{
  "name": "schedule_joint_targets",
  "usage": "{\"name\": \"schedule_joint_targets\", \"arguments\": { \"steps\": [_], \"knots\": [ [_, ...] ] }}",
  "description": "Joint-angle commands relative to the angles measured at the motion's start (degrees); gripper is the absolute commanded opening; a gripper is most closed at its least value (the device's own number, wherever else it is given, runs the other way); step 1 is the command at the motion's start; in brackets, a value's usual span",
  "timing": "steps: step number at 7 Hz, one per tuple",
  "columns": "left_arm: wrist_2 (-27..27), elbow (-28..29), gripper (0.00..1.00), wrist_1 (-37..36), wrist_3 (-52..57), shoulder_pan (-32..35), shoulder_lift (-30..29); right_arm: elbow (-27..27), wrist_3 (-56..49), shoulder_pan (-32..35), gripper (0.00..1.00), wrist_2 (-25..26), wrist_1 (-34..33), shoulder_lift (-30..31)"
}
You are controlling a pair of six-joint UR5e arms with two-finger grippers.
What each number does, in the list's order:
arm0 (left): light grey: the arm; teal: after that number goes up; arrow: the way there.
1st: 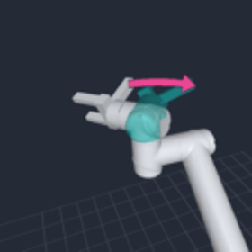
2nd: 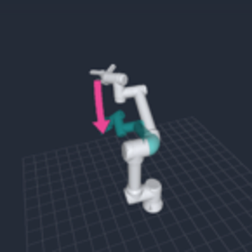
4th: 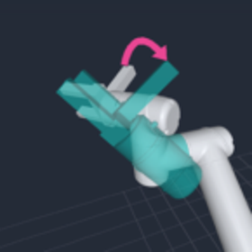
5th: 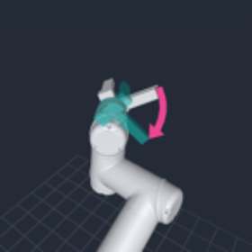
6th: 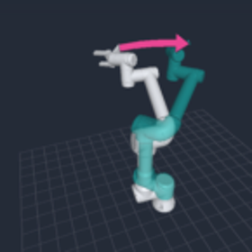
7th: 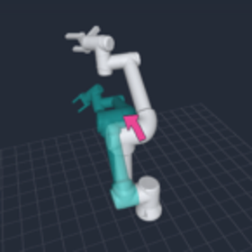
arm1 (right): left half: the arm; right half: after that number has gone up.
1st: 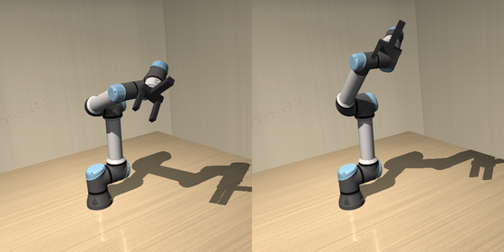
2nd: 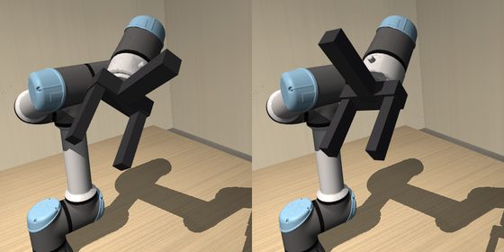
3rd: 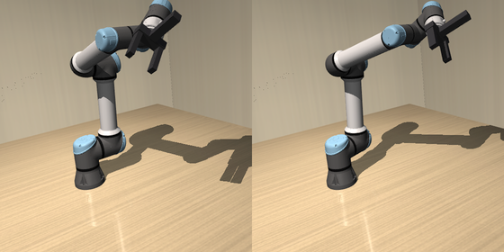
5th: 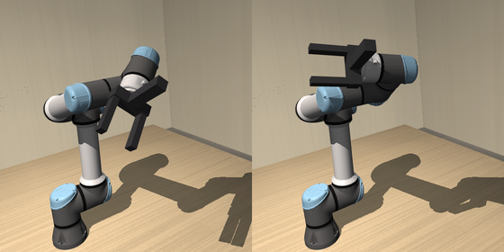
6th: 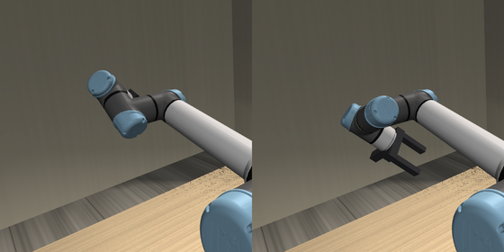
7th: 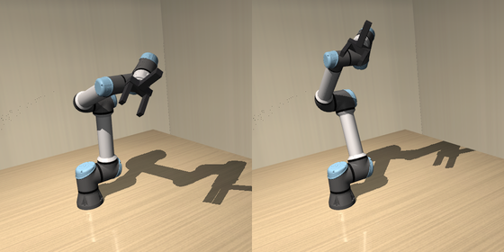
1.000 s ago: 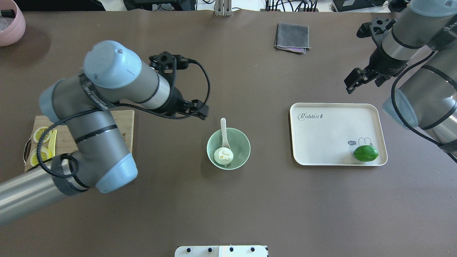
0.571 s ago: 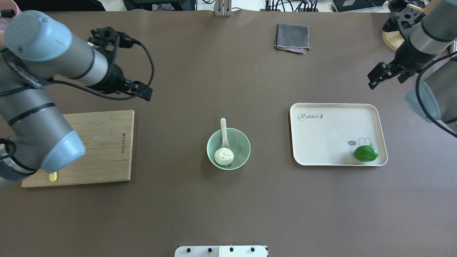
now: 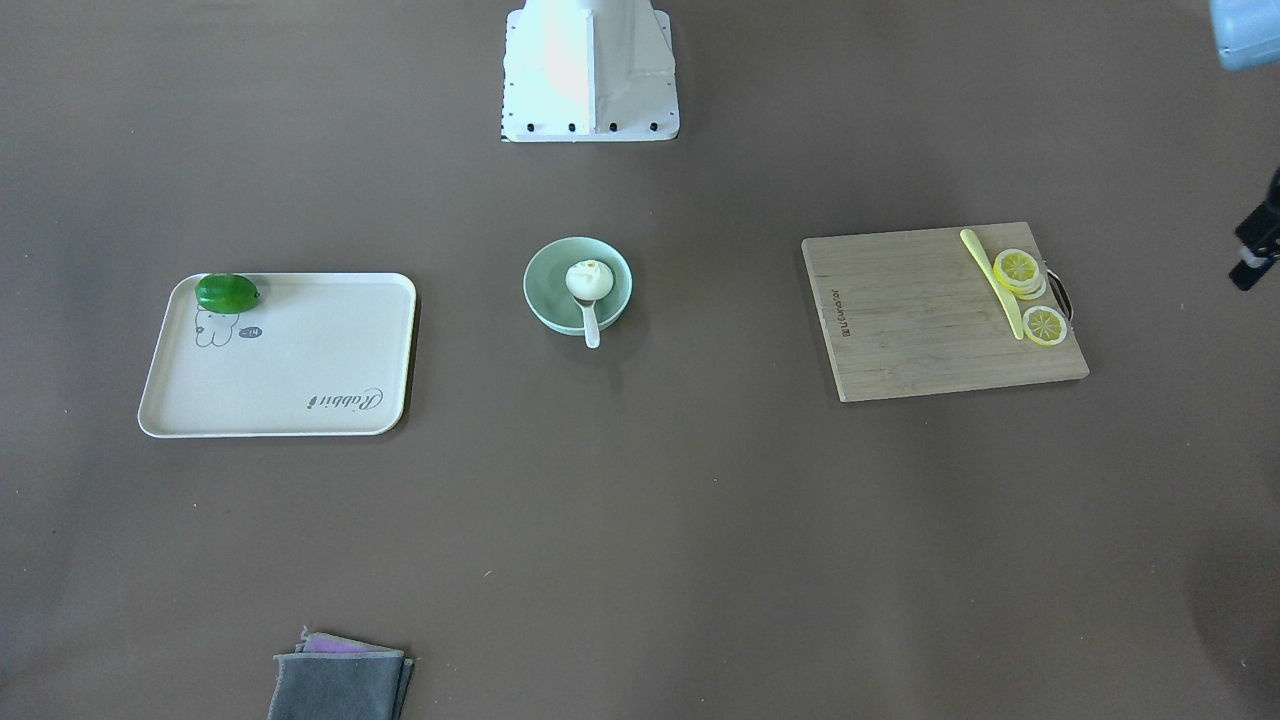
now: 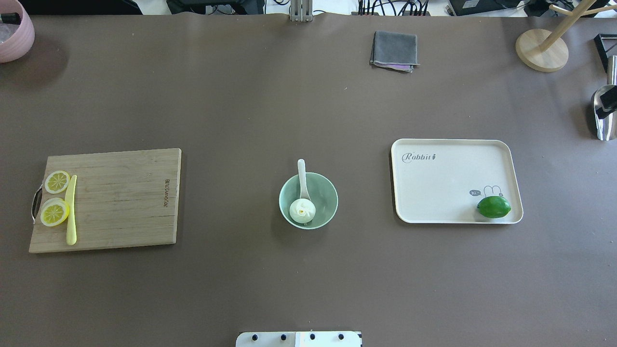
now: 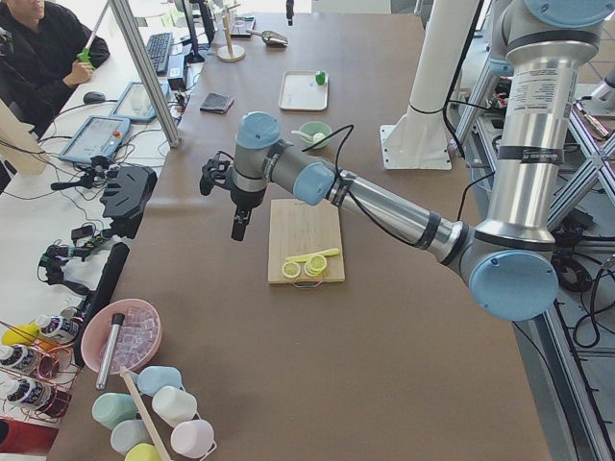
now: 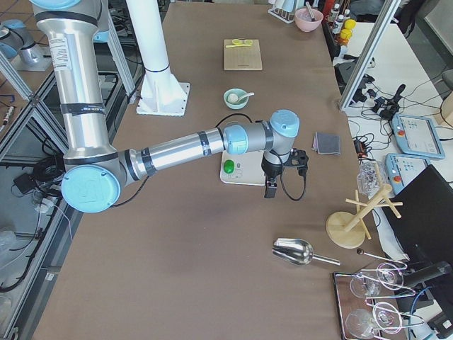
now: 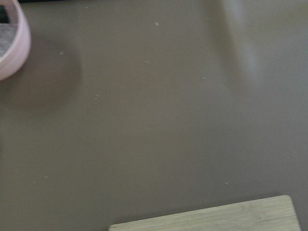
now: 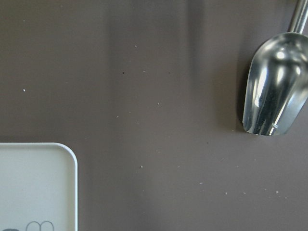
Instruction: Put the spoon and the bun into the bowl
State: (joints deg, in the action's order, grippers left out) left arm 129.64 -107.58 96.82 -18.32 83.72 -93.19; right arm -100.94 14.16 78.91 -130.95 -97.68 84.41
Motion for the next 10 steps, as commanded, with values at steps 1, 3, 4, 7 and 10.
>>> {"name": "schedule_joint_targets", "arguments": {
  "steps": [1, 3, 4, 7, 10],
  "knots": [
    [-0.08, 5.52, 0.98, -0.48, 17.39, 7.24, 5.26, 0.75, -10.01, 5.45, 1.0, 1.73, 0.29, 5.12],
    [1.92, 7.03, 0.98, -0.58, 17.18, 7.42, 5.91, 1.53, -12.31, 6.78, 1.0, 2.19, -0.14, 6.37],
    [2.98, 6.68, 0.98, -0.58, 17.18, 7.77, 6.96, 1.97, -12.05, 6.96, 1.0, 2.28, -0.23, 6.81],
    [2.81, 6.68, 0.98, -0.67, 16.47, 7.77, 7.15, 2.42, -11.96, 8.27, 1.0, -0.97, -0.23, 6.82],
    [2.64, 6.77, 0.98, -0.67, 16.47, 7.77, 7.15, 2.42, -11.7, 8.28, 1.0, -0.71, -0.23, 6.38]
  ]
}}
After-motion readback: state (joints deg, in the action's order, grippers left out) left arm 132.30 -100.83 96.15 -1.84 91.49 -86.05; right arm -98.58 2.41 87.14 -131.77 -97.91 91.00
